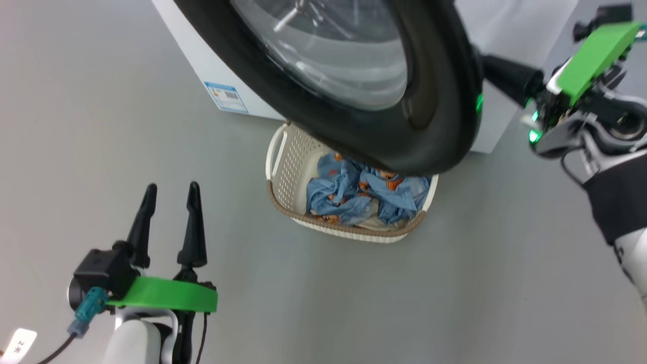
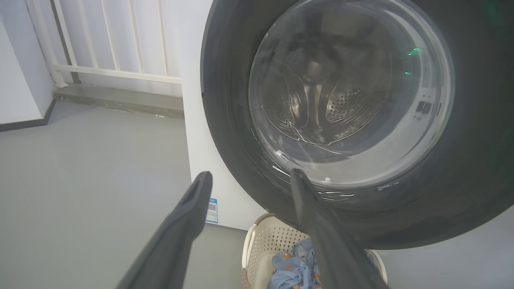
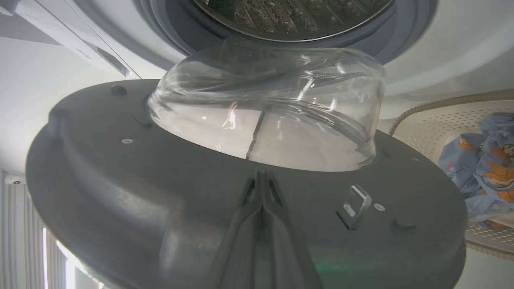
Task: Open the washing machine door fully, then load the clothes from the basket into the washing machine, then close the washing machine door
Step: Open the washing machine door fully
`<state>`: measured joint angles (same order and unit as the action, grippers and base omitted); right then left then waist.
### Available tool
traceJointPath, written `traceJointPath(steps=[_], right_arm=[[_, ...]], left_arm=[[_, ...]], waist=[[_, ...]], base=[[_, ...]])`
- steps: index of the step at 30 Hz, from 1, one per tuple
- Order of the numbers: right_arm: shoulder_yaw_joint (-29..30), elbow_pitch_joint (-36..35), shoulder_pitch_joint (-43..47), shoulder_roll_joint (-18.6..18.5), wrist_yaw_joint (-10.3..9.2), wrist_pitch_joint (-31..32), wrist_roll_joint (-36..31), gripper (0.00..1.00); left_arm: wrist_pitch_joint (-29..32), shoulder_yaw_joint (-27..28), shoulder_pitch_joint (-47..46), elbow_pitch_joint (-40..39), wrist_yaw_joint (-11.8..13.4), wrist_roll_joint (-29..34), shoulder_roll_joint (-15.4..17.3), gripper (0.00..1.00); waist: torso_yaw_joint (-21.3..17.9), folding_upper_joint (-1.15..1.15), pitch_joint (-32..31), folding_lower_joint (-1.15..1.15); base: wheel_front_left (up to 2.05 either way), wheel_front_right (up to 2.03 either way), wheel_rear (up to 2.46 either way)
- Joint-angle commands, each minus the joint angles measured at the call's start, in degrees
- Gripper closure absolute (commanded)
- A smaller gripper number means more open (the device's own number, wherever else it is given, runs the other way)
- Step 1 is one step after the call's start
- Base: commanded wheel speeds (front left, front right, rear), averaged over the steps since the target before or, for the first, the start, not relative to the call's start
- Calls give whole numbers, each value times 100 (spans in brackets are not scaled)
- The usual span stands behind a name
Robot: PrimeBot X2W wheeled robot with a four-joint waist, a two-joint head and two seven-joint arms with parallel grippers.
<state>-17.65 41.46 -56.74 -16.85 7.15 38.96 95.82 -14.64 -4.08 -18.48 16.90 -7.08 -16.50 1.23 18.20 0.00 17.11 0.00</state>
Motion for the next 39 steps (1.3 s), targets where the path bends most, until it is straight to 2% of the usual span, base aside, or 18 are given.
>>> traceJointPath(steps=[1,18,30,39], right_arm=[[13,-247,273,160,34,92,64,100],[239,-837,1827,546,34,414,126,100],[309,-986,2249,861,34,659,88,100],[272,-962,2256,1101,34,784,-30,100]], left_arm=[[-36,208,115,-73,-12,93,165,0],[-36,365,659,126,-37,332,165,0],[-36,298,733,197,-40,351,213,0],[-36,411,776,109,-40,338,245,0]], waist=[[95,0,-377,0],[702,0,-1273,0],[1151,0,-1526,0],[1221,0,-1504,0]], base=[[0,0,0],[0,0,0],[0,0,0],[0,0,0]])
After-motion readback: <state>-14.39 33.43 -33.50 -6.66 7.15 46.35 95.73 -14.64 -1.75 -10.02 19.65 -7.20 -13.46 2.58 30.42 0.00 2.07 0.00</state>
